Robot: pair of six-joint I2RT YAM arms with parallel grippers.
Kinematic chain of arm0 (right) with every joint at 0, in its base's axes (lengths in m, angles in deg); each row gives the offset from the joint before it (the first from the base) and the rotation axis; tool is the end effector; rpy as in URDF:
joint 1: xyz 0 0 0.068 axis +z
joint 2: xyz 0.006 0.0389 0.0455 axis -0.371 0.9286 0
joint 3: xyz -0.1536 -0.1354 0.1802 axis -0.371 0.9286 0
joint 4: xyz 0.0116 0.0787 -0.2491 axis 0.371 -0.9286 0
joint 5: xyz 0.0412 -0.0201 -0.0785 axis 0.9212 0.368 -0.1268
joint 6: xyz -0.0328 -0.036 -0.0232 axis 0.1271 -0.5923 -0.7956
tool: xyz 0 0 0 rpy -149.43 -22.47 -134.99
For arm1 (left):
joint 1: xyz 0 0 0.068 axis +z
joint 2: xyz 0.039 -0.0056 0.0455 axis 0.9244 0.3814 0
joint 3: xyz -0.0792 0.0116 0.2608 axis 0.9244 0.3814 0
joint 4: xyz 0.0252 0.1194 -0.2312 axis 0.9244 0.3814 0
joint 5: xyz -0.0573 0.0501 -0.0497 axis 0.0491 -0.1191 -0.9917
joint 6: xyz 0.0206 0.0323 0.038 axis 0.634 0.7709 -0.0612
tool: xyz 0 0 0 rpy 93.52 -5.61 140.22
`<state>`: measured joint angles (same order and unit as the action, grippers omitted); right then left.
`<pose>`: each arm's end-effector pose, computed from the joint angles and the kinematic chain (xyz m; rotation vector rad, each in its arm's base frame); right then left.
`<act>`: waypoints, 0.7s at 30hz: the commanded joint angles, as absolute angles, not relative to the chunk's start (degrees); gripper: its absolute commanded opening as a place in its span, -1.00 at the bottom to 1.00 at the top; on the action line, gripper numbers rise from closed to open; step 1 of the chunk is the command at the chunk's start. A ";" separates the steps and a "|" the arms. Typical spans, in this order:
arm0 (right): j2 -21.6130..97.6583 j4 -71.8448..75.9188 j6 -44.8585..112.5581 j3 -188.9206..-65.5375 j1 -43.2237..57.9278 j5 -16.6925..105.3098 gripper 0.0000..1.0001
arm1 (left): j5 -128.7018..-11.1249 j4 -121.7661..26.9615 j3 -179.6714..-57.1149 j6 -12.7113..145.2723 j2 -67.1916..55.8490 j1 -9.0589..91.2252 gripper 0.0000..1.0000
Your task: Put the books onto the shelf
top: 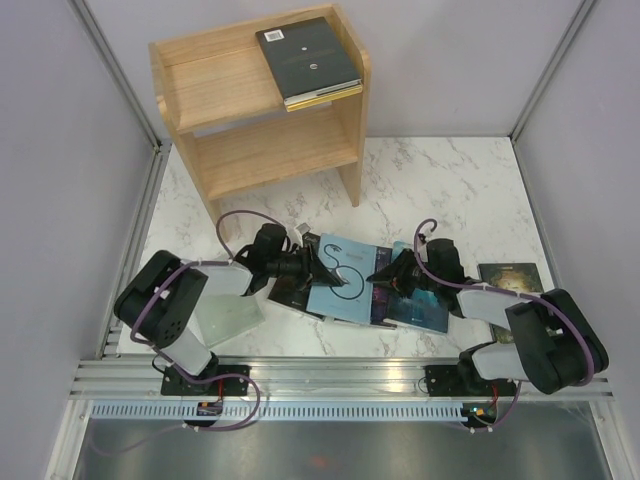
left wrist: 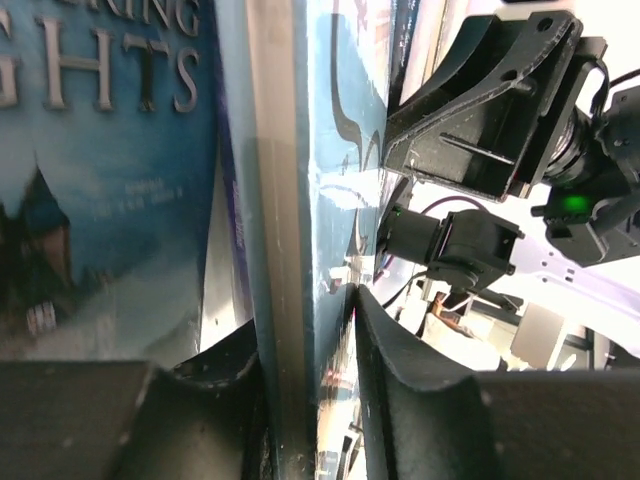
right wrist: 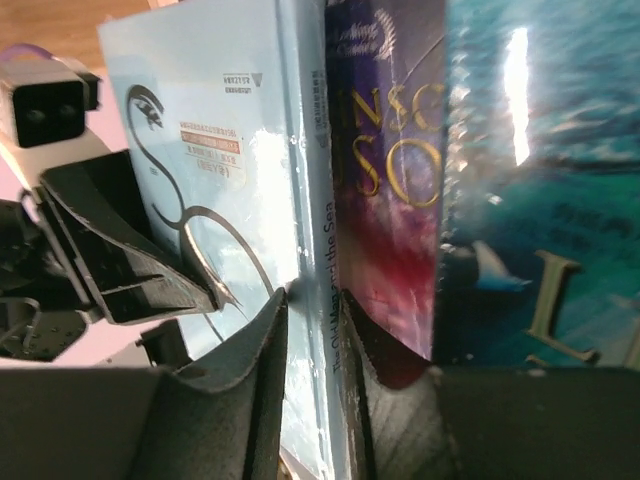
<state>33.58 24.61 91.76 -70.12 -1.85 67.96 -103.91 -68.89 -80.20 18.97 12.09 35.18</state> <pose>0.2040 0.0936 0.1324 0.6118 2.3999 1.3466 0.2348 -0.1773 0.1390 -0.0894 2.5452 -1.5926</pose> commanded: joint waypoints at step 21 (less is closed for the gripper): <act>8.89 -2.90 89.17 -92.80 -0.94 70.68 0.96 | -90.39 -50.40 -90.51 14.14 -25.60 34.71 -0.95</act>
<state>10.59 0.87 88.77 -87.98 -1.13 70.34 -91.04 -46.38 -83.52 18.77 -20.74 34.83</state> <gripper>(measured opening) 0.980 0.177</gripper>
